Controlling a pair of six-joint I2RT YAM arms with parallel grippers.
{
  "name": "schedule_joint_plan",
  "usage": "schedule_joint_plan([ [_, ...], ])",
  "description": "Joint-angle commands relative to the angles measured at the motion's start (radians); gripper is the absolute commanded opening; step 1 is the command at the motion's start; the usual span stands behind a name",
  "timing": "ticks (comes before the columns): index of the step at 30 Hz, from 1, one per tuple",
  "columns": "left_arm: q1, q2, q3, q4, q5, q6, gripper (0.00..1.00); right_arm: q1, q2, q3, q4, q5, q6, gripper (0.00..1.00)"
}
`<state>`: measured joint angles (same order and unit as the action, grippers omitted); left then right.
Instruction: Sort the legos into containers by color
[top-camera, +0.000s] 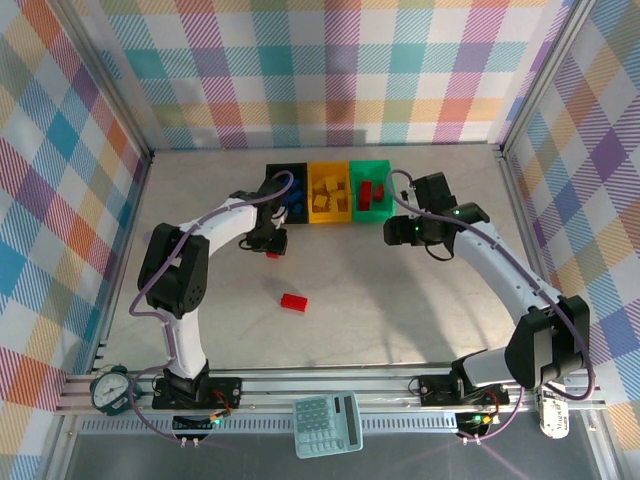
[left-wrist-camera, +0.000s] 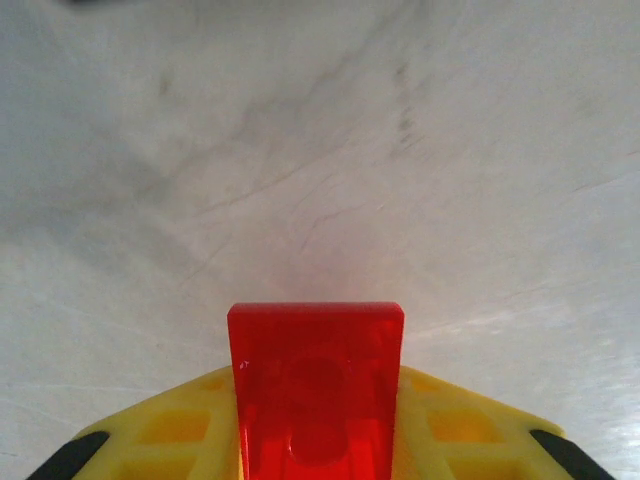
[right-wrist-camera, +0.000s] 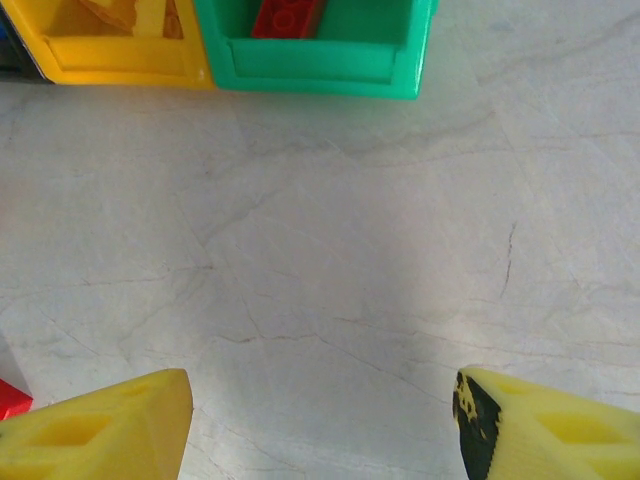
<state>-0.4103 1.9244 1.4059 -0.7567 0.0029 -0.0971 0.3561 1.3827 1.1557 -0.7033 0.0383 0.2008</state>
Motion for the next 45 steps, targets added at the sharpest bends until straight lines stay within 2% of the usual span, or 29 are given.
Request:
schedule_joint_plan([
  [1, -0.053, -0.048, 0.11, -0.072, 0.006, -0.031, 0.23, -0.007, -0.032, -0.038, 0.003, 0.004, 0.025, 0.7],
  [7, -0.124, 0.022, 0.333, -0.121, -0.014, -0.09, 0.21, -0.01, -0.091, -0.09, 0.0, 0.001, 0.047, 0.7],
  [22, -0.255, 0.386, 0.866, 0.038, -0.019, -0.24, 0.21, -0.011, -0.235, -0.195, -0.024, -0.047, 0.114, 0.69],
  [32, -0.265, 0.515, 0.887, 0.384, -0.013, -0.286, 0.25, -0.008, -0.31, -0.218, -0.065, -0.077, 0.136, 0.68],
  [36, -0.269, 0.553, 0.9, 0.464, -0.066, -0.28, 0.27, -0.009, -0.339, -0.235, -0.07, -0.101, 0.151, 0.68],
  [39, -0.268, 0.601, 0.956, 0.47, -0.097, -0.281, 0.33, -0.008, -0.35, -0.242, -0.083, -0.108, 0.158, 0.68],
  [42, -0.268, 0.652, 1.031, 0.467, -0.091, -0.278, 0.54, -0.009, -0.364, -0.248, -0.099, -0.108, 0.156, 0.68],
  [45, -0.266, 0.657, 1.035, 0.47, -0.079, -0.274, 0.62, -0.007, -0.372, -0.255, -0.107, -0.107, 0.155, 0.68],
])
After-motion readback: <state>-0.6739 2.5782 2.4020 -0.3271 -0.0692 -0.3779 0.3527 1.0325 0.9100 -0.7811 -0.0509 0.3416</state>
